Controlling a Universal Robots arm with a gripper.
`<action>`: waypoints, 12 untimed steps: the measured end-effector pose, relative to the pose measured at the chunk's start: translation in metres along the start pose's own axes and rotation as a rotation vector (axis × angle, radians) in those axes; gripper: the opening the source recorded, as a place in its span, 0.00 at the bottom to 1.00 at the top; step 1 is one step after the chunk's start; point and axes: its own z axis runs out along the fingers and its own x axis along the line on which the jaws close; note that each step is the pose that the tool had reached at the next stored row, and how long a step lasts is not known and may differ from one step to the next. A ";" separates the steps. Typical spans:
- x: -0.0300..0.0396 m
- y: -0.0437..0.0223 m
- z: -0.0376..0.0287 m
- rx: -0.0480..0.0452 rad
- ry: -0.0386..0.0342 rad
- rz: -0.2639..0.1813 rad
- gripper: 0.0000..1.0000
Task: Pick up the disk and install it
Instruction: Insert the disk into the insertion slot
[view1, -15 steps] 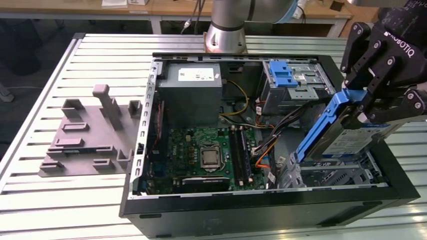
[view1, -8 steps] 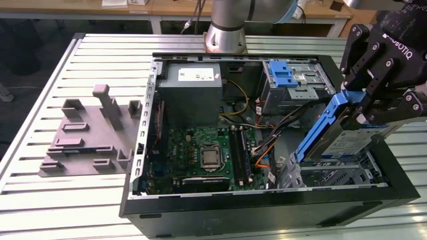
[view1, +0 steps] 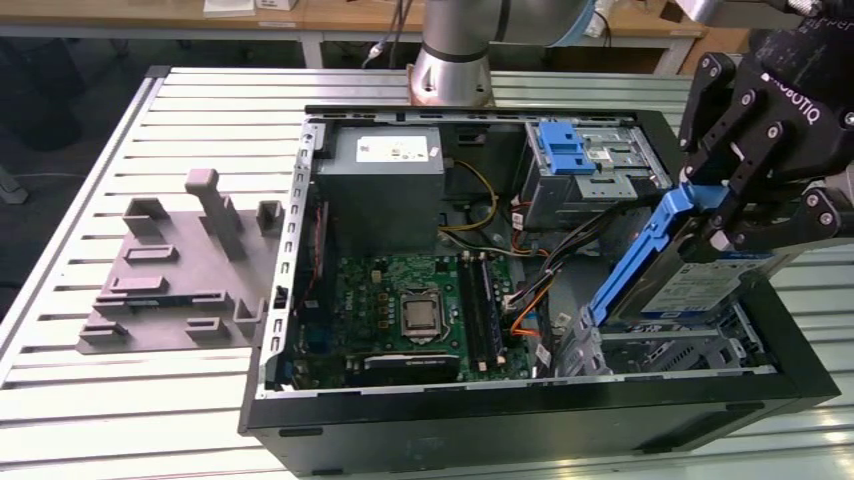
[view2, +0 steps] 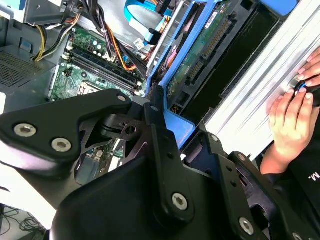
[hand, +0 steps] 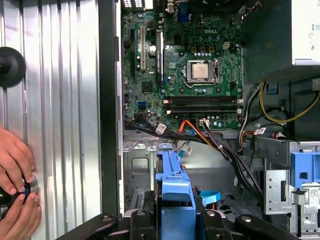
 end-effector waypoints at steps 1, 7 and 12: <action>0.0000 0.0000 0.0007 0.0000 0.0000 0.000 0.36; 0.0002 0.0000 0.0052 0.0000 0.0001 0.000 0.36; 0.0003 0.0000 0.0098 0.0000 0.0000 0.000 0.36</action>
